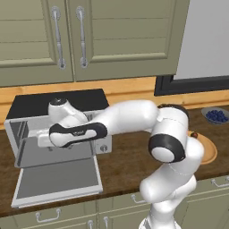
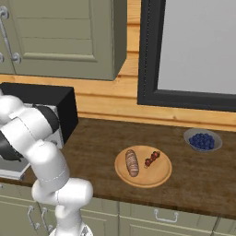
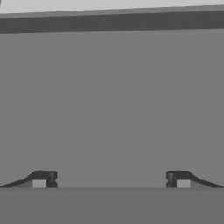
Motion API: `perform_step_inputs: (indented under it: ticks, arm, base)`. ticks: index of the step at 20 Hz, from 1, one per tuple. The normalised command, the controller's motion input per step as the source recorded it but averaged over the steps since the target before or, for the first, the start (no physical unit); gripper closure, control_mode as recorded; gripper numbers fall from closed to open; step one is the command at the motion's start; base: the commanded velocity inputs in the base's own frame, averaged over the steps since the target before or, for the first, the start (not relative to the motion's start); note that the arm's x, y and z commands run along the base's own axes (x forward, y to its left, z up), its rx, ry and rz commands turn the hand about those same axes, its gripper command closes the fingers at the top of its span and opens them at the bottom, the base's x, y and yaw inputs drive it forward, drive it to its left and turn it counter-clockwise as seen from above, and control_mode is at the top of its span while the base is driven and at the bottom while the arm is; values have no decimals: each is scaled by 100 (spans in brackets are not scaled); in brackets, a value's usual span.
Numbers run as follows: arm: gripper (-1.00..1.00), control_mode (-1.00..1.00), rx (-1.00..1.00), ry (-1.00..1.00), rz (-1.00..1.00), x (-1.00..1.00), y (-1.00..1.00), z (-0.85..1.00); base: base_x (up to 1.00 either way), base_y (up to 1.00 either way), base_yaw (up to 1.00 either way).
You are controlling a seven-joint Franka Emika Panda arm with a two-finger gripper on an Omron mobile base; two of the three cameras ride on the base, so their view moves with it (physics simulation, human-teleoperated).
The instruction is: Pick up the kebab skewer and baguette bread, and place them inside the toaster oven. Close the toaster oven door and start by setting the timer.
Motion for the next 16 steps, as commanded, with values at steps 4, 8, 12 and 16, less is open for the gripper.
perform_step_inputs:
  ticks: [4,8,12,16]
  arm:
    - [-100,-100,-6,7,0,-20,-16,57]
    - [-100,-100,-3,4,0,-23,-62,59]
    - [-100,-100,0,3,0,-17,-89,46]
    - [-100,-100,0,2,0,-24,-99,37]
  base:
    - [0,0,0]
    - [0,0,0]
    - [0,0,0]
    - [0,0,0]
